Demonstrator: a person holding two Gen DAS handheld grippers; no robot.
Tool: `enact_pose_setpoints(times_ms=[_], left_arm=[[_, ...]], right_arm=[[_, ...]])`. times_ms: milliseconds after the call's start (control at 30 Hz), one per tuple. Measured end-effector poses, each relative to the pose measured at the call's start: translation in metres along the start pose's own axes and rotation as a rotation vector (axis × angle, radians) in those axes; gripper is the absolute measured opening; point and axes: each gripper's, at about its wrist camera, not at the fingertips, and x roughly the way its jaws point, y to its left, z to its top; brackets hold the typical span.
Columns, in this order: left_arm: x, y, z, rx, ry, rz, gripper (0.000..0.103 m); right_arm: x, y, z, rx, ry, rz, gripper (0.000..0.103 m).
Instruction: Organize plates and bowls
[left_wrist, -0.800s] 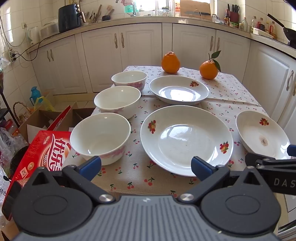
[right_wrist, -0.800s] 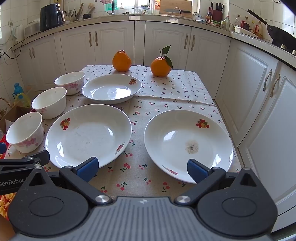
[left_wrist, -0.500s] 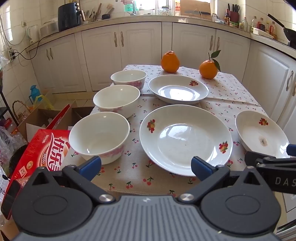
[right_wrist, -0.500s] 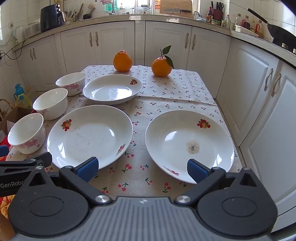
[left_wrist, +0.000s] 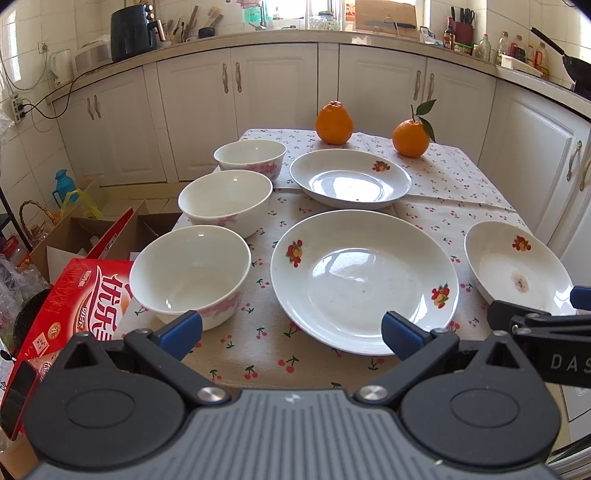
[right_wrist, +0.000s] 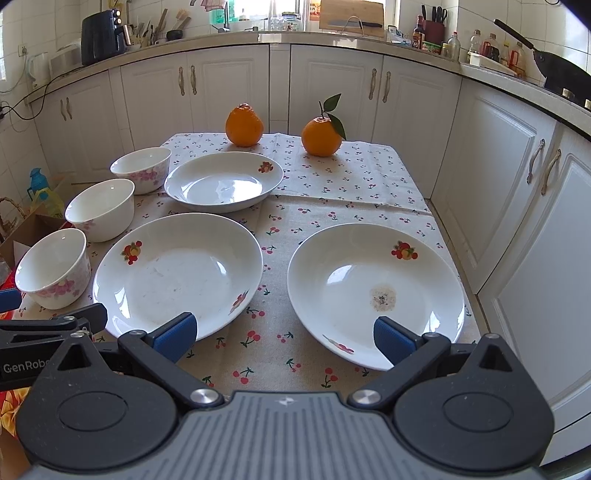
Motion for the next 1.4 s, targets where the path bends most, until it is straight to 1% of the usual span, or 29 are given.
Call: enact_pose_setpoints(times_ms=[100, 300, 400, 467, 567, 633, 700, 800, 900, 967, 1067, 1167, 1300, 1400], left_arm=[[0.0, -0.003, 0.002, 0.01, -0.01, -0.008, 0.102], [0.002, -0.011, 0.009, 0.032, -0.054, -0.062, 0.102], [0.006, -0.016, 0.015, 0.057, -0.05, -0.096, 0.102], [0.008, -0.02, 0.019, 0.076, -0.062, -0.124, 0.102], [0.012, -0.024, 0.027, 0.093, -0.067, -0.168, 0.102], [0.013, -0.028, 0.031, 0.111, -0.079, -0.17, 0.102], [0.015, -0.034, 0.035, 0.137, -0.085, -0.165, 0.102], [0.015, -0.04, 0.042, 0.159, -0.1, -0.192, 0.102], [0.018, -0.048, 0.047, 0.173, -0.098, -0.209, 0.102], [0.021, -0.054, 0.049, 0.191, -0.083, -0.217, 0.102], [0.021, -0.063, 0.051, 0.221, -0.087, -0.239, 0.102], [0.024, -0.072, 0.054, 0.233, -0.074, -0.258, 0.102], [0.033, -0.086, 0.06, 0.248, -0.042, -0.275, 0.102], [0.038, -0.097, 0.062, 0.267, -0.04, -0.292, 0.102]], right_arm=[[0.0, -0.002, 0.001, -0.001, -0.006, -0.002, 0.103], [-0.001, -0.016, 0.004, -0.011, -0.027, 0.011, 0.103], [-0.003, -0.027, 0.006, -0.018, -0.043, 0.033, 0.103], [-0.005, -0.037, 0.006, -0.023, -0.061, 0.055, 0.103], [-0.007, -0.053, 0.005, -0.041, -0.072, 0.049, 0.103], [-0.008, -0.064, 0.003, -0.065, -0.074, 0.029, 0.103], [-0.007, -0.074, 0.0, -0.091, -0.067, 0.007, 0.103], [-0.003, -0.086, -0.008, -0.126, -0.048, -0.012, 0.103], [0.006, -0.096, -0.019, -0.147, -0.01, -0.018, 0.103], [0.012, -0.101, -0.029, -0.155, 0.015, 0.005, 0.103], [0.023, -0.103, -0.041, -0.162, 0.04, 0.042, 0.103], [0.033, -0.103, -0.048, -0.159, 0.048, 0.076, 0.103], [0.041, -0.105, -0.049, -0.17, 0.043, 0.09, 0.103], [0.048, -0.111, -0.047, -0.168, 0.045, 0.111, 0.103]])
